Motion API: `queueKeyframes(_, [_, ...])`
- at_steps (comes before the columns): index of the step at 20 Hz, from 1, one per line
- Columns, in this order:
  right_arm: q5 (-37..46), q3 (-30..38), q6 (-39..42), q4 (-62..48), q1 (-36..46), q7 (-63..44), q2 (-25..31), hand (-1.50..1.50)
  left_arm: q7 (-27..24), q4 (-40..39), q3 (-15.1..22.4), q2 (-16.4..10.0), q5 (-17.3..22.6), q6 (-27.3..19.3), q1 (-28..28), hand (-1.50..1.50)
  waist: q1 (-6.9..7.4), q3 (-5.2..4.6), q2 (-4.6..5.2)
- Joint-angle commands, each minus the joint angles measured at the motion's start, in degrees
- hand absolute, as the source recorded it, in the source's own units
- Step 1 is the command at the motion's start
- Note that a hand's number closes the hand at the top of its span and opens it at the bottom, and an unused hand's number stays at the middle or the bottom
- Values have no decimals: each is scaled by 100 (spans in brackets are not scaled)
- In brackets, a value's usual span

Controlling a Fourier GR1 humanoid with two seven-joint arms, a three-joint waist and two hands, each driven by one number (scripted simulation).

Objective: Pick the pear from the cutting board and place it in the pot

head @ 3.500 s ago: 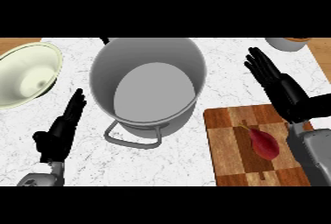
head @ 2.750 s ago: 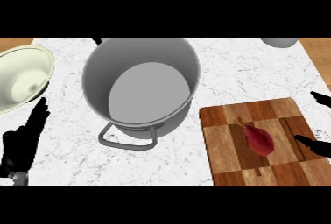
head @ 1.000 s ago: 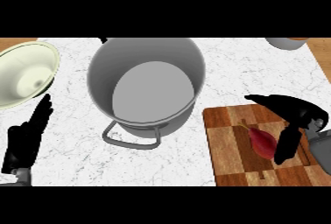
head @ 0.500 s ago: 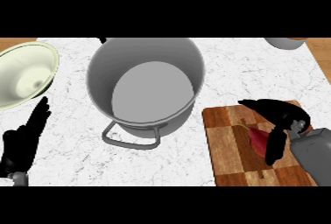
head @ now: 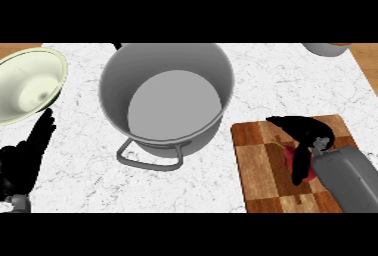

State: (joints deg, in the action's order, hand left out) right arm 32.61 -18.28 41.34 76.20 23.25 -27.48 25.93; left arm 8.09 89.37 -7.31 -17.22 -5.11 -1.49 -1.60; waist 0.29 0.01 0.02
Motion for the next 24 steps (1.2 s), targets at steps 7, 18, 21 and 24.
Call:
queueKeyframes(7, [886, 282, -113, -533, -223, 916, -112, -150, 108, 134, -185, 127, -117, 237, -18, 0, 0, 1, 0])
queueKeyframes(18, [1448, 343, -176, -986, 117, 1625, -457, 150, -72, 38, -326, 235, -154, 385, -19, 0, 12, 0, 1])
queueKeyframes(21, [1643, 352, -191, -535, -246, 1587, -415, 150, 410, 560, -183, 388, -284, 318, -157, 0, -3, 0, -6])
queueKeyframes(24, [1809, 406, -350, -1011, -55, 1967, -386, 150, -347, -431, -361, 413, -380, 199, 200, 0, -3, -1, 6])
